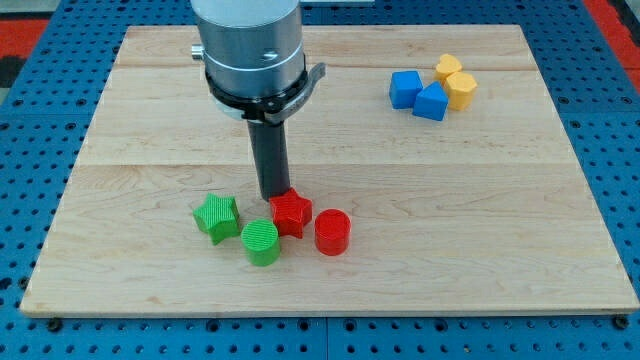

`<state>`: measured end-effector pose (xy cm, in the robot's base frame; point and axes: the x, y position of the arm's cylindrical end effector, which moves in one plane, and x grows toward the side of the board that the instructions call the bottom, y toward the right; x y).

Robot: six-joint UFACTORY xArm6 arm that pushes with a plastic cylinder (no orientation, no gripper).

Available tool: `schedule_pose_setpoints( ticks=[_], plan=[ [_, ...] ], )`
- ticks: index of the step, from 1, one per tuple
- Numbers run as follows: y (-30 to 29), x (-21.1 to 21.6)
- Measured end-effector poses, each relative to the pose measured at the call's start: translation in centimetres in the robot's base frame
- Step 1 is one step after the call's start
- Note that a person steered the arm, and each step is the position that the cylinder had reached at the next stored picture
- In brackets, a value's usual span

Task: Place the pointer right to the red circle

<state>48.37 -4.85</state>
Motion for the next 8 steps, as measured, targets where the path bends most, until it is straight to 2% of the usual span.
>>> schedule_pose_setpoints(
  ticks=[1, 3, 5, 6, 8],
  plan=[
    [2.5, -4.1],
    [4.6, -2.8],
    [10.4, 2.7],
    [10.5, 6.3],
    [9.6, 8.2]
  ],
)
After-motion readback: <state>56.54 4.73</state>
